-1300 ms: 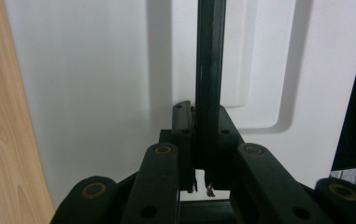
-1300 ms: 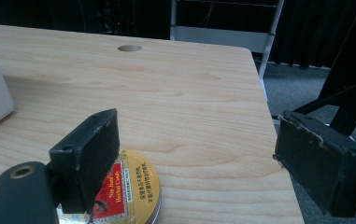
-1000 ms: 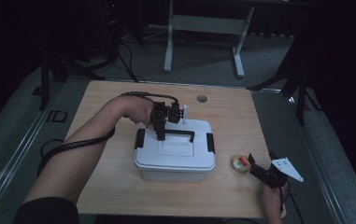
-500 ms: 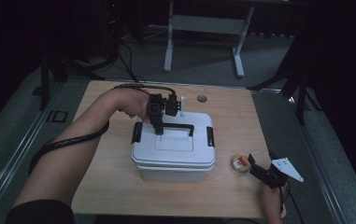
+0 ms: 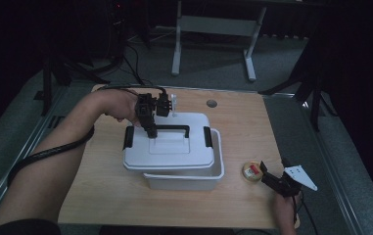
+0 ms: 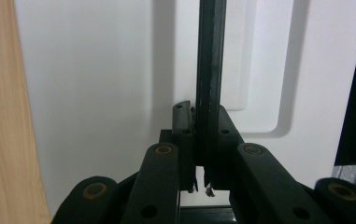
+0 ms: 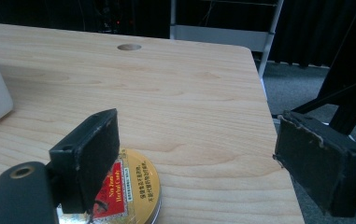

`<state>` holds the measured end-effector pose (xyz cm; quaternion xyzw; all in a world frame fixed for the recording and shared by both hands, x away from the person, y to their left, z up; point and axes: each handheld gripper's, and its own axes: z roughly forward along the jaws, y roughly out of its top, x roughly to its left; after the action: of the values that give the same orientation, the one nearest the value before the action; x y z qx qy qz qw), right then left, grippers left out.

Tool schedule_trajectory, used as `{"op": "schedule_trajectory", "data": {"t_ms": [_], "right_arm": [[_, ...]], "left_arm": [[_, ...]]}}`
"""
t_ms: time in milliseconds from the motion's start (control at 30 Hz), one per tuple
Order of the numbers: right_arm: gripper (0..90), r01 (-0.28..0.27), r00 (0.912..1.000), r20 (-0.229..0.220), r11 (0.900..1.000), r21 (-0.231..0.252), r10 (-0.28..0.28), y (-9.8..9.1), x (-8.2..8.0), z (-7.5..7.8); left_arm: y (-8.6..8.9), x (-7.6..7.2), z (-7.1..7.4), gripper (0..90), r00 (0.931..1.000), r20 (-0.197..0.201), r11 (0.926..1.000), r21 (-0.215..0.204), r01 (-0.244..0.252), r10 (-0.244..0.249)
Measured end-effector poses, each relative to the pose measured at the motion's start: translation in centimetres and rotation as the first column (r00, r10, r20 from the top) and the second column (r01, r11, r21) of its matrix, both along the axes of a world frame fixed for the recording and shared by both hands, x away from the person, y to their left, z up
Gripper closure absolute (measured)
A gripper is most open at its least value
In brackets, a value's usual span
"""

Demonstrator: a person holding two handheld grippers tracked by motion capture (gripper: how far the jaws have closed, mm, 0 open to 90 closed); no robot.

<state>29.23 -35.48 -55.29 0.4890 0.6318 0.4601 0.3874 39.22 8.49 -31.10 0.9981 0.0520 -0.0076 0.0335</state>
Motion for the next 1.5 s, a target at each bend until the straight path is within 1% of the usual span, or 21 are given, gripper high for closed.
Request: {"op": "schedule_trajectory", "data": {"t_ms": [67, 100, 200, 233, 267, 400, 433, 467, 633, 733, 900, 967, 1000, 1033, 1067, 1167, 1200, 1267, 1333, 1367, 1500], "right_arm": [[13.5, 0.0, 1.0, 0.0, 1.0, 0.0, 0.0, 0.0, 0.0, 0.0], [13.5, 0.001, 1.0, 0.0, 1.0, 0.0, -0.001, 0.0, 0.0, 0.0], [13.5, 0.001, 1.0, -0.002, 1.0, -0.004, -0.001, 0.0, 0.0, 0.0], [13.5, 0.001, 1.0, -0.002, 1.0, -0.004, -0.001, 0.0, 0.0, 0.0], [13.5, 0.0, 1.0, 0.0, 1.0, -0.006, 0.0, 0.0, 0.0, 0.0], [13.5, 0.0, 1.0, 0.001, 1.0, -0.01, 0.0, 0.0, 0.0, 0.0], [13.5, 0.0, 1.0, 0.001, 1.0, -0.01, 0.0, 0.0, 0.0, 0.0], [13.5, 0.001, 1.0, 0.001, 1.0, -0.009, -0.001, 0.0, 0.1, 0.0], [13.5, 0.002, 1.0, -0.003, 0.9999, -0.013, -0.002, 0.1, 0.1, 0.0], [13.5, 0.002, 1.0, -0.003, 0.9998, -0.018, -0.002, 0.1, 0.1, 0.0], [13.5, 0.003, 1.0, -0.006, 0.9998, -0.022, -0.003, 0.2, 0.1, 0.0], [13.5, 0.003, 1.0, -0.008, 0.9997, -0.025, -0.003, 0.3, 0.1, 0.0], [13.5, 0.003, 1.0, -0.008, 0.9997, -0.025, -0.003, 0.3, 0.1, 0.0], [13.5, 0.004, 1.0, -0.008, 0.9997, -0.026, -0.004, 0.3, 0.1, 0.0], [13.5, 0.004, 1.0, -0.008, 0.9997, -0.026, -0.004, 0.3, 0.1, 0.0], [13.5, 0.005, 1.0, -0.008, 0.9995, -0.031, -0.005, 0.3, 0.1, 0.0], [13.5, 0.005, 1.0, -0.008, 0.9995, -0.032, -0.005, 0.3, 0.1, 0.0], [13.5, 0.005, 1.0, -0.008, 0.9994, -0.035, -0.005, 0.3, 0.1, 0.0], [13.5, 0.005, 0.9999, -0.01, 0.9994, -0.035, -0.005, 0.3, 0.1, 0.0], [13.5, 0.005, 0.9999, -0.01, 0.9994, -0.034, -0.006, 0.3, 0.1, 0.0], [13.5, 0.007, 0.9999, -0.012, 0.9994, -0.035, -0.007, 0.4, 0.1, 0.0]], "left_arm": [[0.4, 0.0, 0.0, 83.5, 0.9999, -0.004, 0.9999, -0.005, -0.011, 0.011], [1.2, -0.2, 0.1, 83.5, 0.9997, 0.0, 0.9997, -0.003, -0.025, 0.025], [2.3, -0.5, 0.2, 83.5, 0.9991, -0.001, 0.999, 0.006, -0.043, 0.043], [2.3, -0.5, 0.2, 83.5, 0.9991, -0.001, 0.999, 0.006, -0.043, 0.043], [3.3, -0.6, 0.2, 83.5, 0.9982, -0.003, 0.9982, 0.008, -0.059, 0.059], [5.3, -0.9, 0.2, 83.5, 0.996, -0.009, 0.9961, 0.003, -0.089, 0.089], [5.3, -0.9, 0.2, 83.5, 0.996, -0.009, 0.9961, 0.003, -0.089, 0.089], [6.4, -1.1, 0.2, 83.5, 0.9945, -0.005, 0.9945, 0.005, -0.104, 0.104], [8.8, -1.6, 0.0, 83.5, 0.9889, -0.013, 0.989, 0.005, -0.148, 0.148], [10.6, -1.9, -0.1, 83.5, 0.9835, -0.015, 0.9836, -0.003, -0.18, 0.18], [13.8, -2.5, -0.4, 83.5, 0.9707, -0.024, 0.9709, -0.002, -0.239, 0.239], [15.2, -2.9, -0.6, 83.4, 0.9616, -0.026, 0.9619, 0.011, -0.273, 0.273], [15.6, -3.0, -0.6, 83.4, 0.9595, -0.023, 0.9597, 0.014, -0.281, 0.281], [16.5, -3.1, -0.8, 83.5, 0.9527, -0.03, 0.9532, 0.019, -0.302, 0.302], [17.0, -3.2, -0.9, 83.4, 0.9506, -0.031, 0.951, 0.023, -0.308, 0.309], [18.9, -3.6, -1.3, 83.4, 0.9359, -0.034, 0.9365, 0.017, -0.35, 0.351], [19.5, -3.8, -1.4, 83.5, 0.9292, -0.035, 0.9299, 0.011, -0.368, 0.368], [20.6, -4.0, -1.7, 83.4, 0.92, -0.036, 0.9207, 0.007, -0.39, 0.39], [21.4, -4.2, -2.1, 83.4, 0.9132, -0.042, 0.914, 0.002, -0.406, 0.405], [21.8, -4.2, -2.4, 83.4, 0.911, -0.044, 0.9119, 0.001, -0.41, 0.41], [22.6, -4.3, -3.9, 83.4, 0.908, -0.05, 0.9091, -0.001, -0.417, 0.416]]}}
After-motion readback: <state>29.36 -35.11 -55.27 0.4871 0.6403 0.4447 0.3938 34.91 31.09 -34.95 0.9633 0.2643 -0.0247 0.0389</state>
